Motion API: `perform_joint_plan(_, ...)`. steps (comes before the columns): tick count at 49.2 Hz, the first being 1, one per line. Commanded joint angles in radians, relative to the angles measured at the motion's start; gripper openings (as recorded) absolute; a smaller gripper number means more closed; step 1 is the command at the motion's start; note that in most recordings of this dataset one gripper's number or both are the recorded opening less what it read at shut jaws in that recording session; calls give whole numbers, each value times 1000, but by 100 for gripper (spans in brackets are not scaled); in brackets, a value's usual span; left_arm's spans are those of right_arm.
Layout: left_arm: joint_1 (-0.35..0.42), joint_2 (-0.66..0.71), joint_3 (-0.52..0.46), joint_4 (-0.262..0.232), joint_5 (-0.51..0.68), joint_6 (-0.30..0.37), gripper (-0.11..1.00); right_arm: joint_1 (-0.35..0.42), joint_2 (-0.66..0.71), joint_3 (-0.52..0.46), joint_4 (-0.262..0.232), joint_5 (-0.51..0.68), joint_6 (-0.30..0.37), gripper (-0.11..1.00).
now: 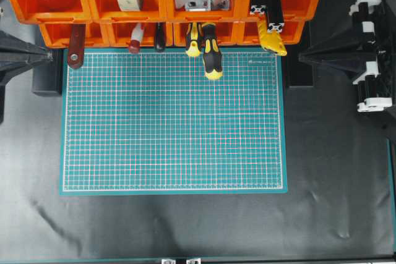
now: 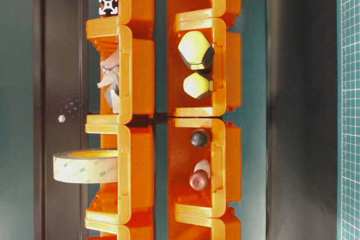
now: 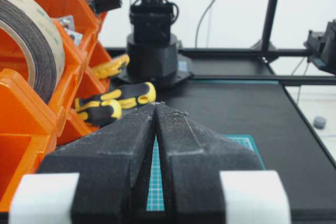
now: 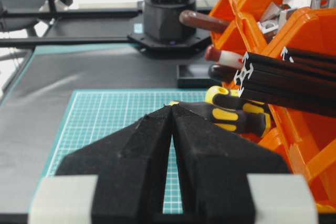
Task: Pick screwdriver from container rack with right arm.
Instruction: 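Raise the right gripper and move it toward the orange rack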
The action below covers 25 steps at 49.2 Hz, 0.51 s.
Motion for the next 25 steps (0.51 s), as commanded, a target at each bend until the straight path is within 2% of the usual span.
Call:
perform_joint_plan(1,3,29,-14,31,35,-23,6,-5,12,-11,8,-11,9,2)
perform_joint_plan(4,0,31,-28,32,69,-40,6,-3,17,-18,11,-11,18,6)
perform_joint_plan(7,0,26,-46,32,97,-48,0,2,23,-38,12,-11,46,-1)
perform_joint_plan(16,0,0,-91,34,169,-46,0,21,58,-104,11,26,118,-1)
perform_joint_plan(25,-8,-8,-127,34,259,-49,0,75,153,-249,6,175,118,-1)
